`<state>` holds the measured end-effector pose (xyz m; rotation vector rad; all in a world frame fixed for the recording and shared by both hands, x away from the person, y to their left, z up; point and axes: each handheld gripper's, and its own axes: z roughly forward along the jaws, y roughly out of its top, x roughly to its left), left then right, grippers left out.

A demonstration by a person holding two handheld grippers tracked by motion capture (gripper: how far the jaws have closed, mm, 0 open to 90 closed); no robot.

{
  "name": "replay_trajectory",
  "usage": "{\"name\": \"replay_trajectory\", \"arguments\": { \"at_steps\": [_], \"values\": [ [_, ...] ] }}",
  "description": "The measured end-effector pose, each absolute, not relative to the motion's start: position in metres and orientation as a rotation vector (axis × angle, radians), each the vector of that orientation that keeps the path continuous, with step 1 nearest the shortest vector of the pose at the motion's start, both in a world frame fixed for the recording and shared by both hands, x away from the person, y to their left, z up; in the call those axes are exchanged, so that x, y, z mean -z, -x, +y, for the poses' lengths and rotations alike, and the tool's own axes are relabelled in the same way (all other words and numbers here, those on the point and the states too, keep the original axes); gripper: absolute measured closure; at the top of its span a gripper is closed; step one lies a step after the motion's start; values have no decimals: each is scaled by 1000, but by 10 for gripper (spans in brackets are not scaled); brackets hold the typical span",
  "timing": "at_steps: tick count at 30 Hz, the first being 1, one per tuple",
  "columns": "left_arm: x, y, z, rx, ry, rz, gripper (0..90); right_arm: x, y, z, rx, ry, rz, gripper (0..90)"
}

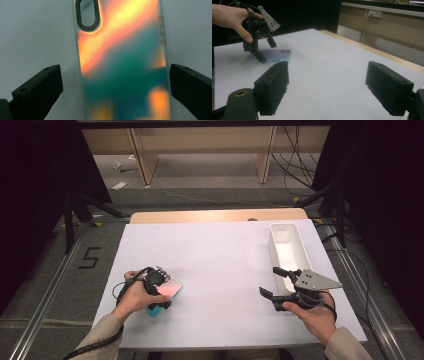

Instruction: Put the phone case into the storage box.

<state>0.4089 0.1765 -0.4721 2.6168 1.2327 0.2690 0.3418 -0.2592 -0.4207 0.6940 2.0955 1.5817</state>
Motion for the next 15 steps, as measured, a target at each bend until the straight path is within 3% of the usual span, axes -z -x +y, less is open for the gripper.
{"name": "replay_trajectory", "arguments": {
  "at_steps": [15],
  "values": [
    [474,-412,177,-200,-2608,1279,31,421,-342,-259,-1579,-695,2101,195]
  ]
}}
